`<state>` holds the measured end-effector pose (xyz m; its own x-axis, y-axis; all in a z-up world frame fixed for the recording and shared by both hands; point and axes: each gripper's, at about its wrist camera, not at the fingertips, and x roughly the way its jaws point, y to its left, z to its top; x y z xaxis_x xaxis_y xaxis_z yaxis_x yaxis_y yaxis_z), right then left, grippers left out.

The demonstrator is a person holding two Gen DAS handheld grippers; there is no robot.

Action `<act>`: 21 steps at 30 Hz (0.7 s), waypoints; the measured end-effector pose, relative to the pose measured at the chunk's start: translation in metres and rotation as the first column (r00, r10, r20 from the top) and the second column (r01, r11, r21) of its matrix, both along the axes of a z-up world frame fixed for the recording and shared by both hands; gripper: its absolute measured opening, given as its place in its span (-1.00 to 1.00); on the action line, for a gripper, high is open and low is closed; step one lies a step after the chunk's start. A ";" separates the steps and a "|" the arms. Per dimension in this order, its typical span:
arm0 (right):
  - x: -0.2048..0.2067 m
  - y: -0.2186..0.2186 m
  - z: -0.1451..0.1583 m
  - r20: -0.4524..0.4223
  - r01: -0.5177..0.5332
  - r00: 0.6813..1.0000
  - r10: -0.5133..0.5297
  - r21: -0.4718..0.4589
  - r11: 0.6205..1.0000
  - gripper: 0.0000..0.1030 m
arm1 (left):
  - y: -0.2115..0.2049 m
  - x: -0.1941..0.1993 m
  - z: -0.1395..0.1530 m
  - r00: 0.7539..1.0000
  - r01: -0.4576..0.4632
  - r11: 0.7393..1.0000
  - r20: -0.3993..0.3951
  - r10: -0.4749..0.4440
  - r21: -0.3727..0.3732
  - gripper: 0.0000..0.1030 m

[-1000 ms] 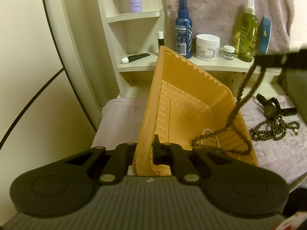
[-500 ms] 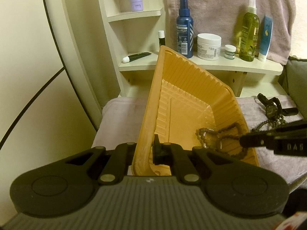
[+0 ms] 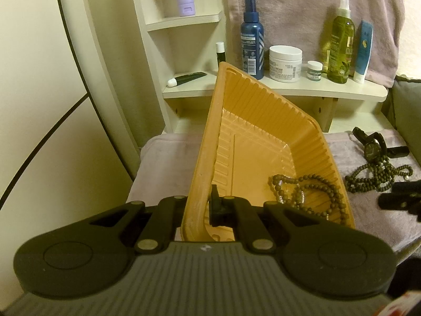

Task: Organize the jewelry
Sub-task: 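Reach the right gripper to the bead pile and grasp a strand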

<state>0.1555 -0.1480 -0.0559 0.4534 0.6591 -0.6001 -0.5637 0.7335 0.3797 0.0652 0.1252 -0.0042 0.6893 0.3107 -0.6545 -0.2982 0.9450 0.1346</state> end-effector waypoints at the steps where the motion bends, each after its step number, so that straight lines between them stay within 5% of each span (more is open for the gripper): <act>1: 0.000 -0.009 -0.001 0.006 0.034 0.999 -0.034 -0.010 0.999 0.17 | 0.000 0.000 0.000 1.000 0.001 1.000 0.000 -0.001 0.001 -0.90; 9: 0.002 -0.070 -0.020 0.017 0.231 0.973 -0.231 -0.087 0.969 0.17 | -0.002 -0.001 0.000 1.000 0.005 1.000 -0.001 -0.005 0.007 -0.90; 19: 0.007 -0.085 -0.028 0.104 0.299 0.952 -0.286 -0.140 0.944 0.14 | -0.004 -0.001 0.001 1.000 0.005 1.000 -0.004 -0.005 0.013 -0.90; 21: 0.010 -0.083 -0.029 0.125 0.287 0.955 -0.270 -0.149 0.946 -0.18 | -0.004 -0.001 0.001 1.000 0.005 1.000 -0.004 -0.005 0.014 -0.90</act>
<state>0.1657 -0.2313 -0.0845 0.6691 0.3943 -0.6299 -0.3570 0.9140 0.1928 0.0638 0.1211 -0.0035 0.6879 0.3170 -0.6529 -0.2933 0.9443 0.1494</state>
